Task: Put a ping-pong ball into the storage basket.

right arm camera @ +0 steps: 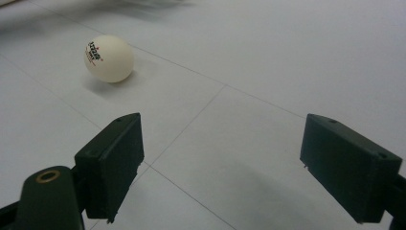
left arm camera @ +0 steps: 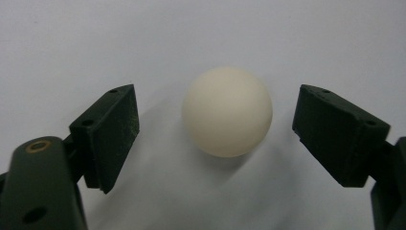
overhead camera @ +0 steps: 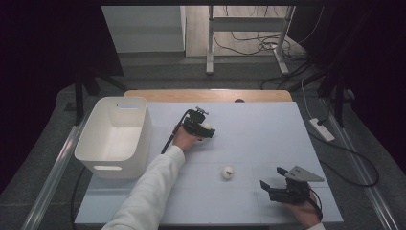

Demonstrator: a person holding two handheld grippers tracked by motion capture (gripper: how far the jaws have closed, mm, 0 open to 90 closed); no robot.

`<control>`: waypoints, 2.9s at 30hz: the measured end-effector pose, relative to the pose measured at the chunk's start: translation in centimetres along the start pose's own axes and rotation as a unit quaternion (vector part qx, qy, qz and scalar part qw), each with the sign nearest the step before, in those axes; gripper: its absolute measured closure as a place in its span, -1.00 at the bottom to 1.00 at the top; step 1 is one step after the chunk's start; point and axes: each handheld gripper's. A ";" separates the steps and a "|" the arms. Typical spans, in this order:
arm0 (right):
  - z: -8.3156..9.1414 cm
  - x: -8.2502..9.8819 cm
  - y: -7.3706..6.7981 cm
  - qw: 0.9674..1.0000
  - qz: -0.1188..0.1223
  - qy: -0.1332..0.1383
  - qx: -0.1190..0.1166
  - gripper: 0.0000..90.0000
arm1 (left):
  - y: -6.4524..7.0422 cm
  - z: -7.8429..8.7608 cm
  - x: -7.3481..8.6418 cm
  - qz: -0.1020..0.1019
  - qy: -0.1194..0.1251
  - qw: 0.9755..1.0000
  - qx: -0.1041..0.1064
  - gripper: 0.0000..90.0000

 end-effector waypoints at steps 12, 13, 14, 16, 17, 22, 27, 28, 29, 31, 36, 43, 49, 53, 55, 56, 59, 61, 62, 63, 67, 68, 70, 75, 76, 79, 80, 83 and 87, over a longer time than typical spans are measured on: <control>0.0 0.0 0.0 1.000 -0.002 -0.001 0.001 -0.67 | 0.2 -0.4 -0.2 0.005 -0.007 1.000 -0.007 -0.19; 0.0 0.0 0.0 1.000 -0.002 0.000 0.001 -0.67 | 0.2 -0.4 -0.2 0.005 -0.007 1.000 -0.009 -0.09; 0.0 0.0 0.0 1.000 -0.002 0.000 0.001 -0.67 | 0.2 -0.4 -0.2 0.005 -0.007 1.000 -0.010 -0.02; 0.0 0.0 0.0 1.000 -0.002 0.000 0.001 -0.67 | 0.2 -0.3 -0.2 0.004 -0.005 1.000 -0.013 0.11; 0.0 0.0 0.0 1.000 -0.002 0.000 0.001 -0.67 | 0.2 -0.2 -0.2 0.003 -0.005 1.000 -0.016 0.11; 0.0 0.0 0.0 1.000 -0.002 0.000 0.001 -0.67 | 0.2 -0.1 -0.2 0.003 -0.006 1.000 -0.016 0.11; 0.0 0.0 0.0 1.000 -0.001 0.000 0.001 -0.67 | 0.3 0.1 -0.2 0.001 -0.002 1.000 -0.014 0.12; 0.0 0.0 0.0 1.000 -0.001 0.000 0.002 -0.67 | 0.3 0.1 -0.2 0.000 -0.002 1.000 -0.015 0.12; 0.0 0.0 0.0 1.000 -0.001 0.000 0.002 -0.67 | 0.3 0.3 -0.2 0.000 -0.001 1.000 -0.013 0.12; 0.0 0.0 0.0 1.000 -0.001 0.000 0.002 -0.67 | 0.3 0.4 -0.1 0.001 0.000 1.000 -0.009 0.12; 0.1 0.0 0.0 1.000 0.000 0.001 0.002 -0.67 | 0.4 0.9 0.0 -0.001 0.006 1.000 -0.007 0.12; 0.1 0.0 0.0 1.000 -0.001 0.001 0.002 -0.67 | 0.5 1.6 0.1 -0.007 0.010 1.000 -0.009 0.12; 0.1 0.0 0.0 1.000 -0.001 0.002 0.003 -0.67 | 0.5 2.0 0.6 -0.009 0.015 1.000 -0.007 0.12; 0.1 0.0 0.0 1.000 -0.001 0.001 0.003 -0.67 | 0.4 2.3 0.8 -0.007 0.018 1.000 -0.007 0.12; 0.1 0.0 0.0 1.000 -0.001 0.001 0.004 -0.67 | 0.4 2.6 0.9 -0.008 0.021 1.000 -0.004 0.12; 0.1 0.0 0.0 1.000 -0.001 0.001 0.004 -0.67 | 0.4 2.8 0.9 -0.010 0.021 1.000 -0.004 0.12; 0.1 0.0 0.0 1.000 -0.001 0.002 0.005 -0.67 | 0.5 3.1 1.1 -0.013 0.024 1.000 -0.002 0.12; 0.1 0.0 0.0 1.000 -0.001 0.000 0.005 -0.67 | 0.6 3.2 1.2 -0.016 0.025 1.000 -0.003 0.12; 0.1 0.0 0.0 1.000 -0.001 0.000 0.005 -0.67 | 0.6 3.3 1.3 -0.017 0.025 1.000 -0.003 0.12; 0.1 0.0 0.0 1.000 -0.001 0.000 0.005 -0.67 | 0.6 3.4 1.4 -0.018 0.025 1.000 -0.003 0.12; 0.1 0.0 0.0 1.000 -0.001 0.000 0.005 -0.67 | 0.6 3.8 1.6 -0.020 0.029 0.999 0.000 0.12; 0.1 0.0 0.0 1.000 -0.001 0.000 0.005 -0.67 | 0.6 3.9 1.7 -0.021 0.031 0.999 0.000 0.12; 0.0 0.0 0.0 1.000 -0.001 0.000 0.005 -0.67 | 0.6 4.1 1.9 -0.022 0.033 0.999 0.001 0.12; 0.0 0.0 0.0 1.000 -0.001 0.000 0.005 -0.67 | 0.7 4.4 2.6 -0.021 0.042 0.999 0.000 0.12; 0.0 0.0 0.0 1.000 -0.001 0.000 0.005 -0.67 | 0.7 4.4 2.6 -0.021 0.042 0.999 0.000 0.12; 0.0 0.0 -0.1 1.000 0.000 0.000 0.005 -0.67 | 0.8 4.7 3.0 -0.023 0.050 0.999 0.000 0.12; 0.0 0.0 -0.1 1.000 0.000 0.000 0.005 -0.67 | 0.8 4.9 3.1 -0.023 0.053 0.998 0.000 0.12; 0.0 0.0 -0.1 1.000 0.000 -0.001 0.006 -0.67 | 0.8 5.4 3.4 -0.025 0.059 0.998 0.000 0.12; 0.0 0.0 -0.1 1.000 0.000 -0.002 0.008 -0.67 | 1.1 6.0 3.6 -0.030 0.068 0.997 0.001 0.12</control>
Point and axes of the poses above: each handheld gripper's, and its own axes: z roughly backward along the jaws, x roughly out of its underside, y roughly to its right, and after that the axes turned 14 degrees about -y, right-handed
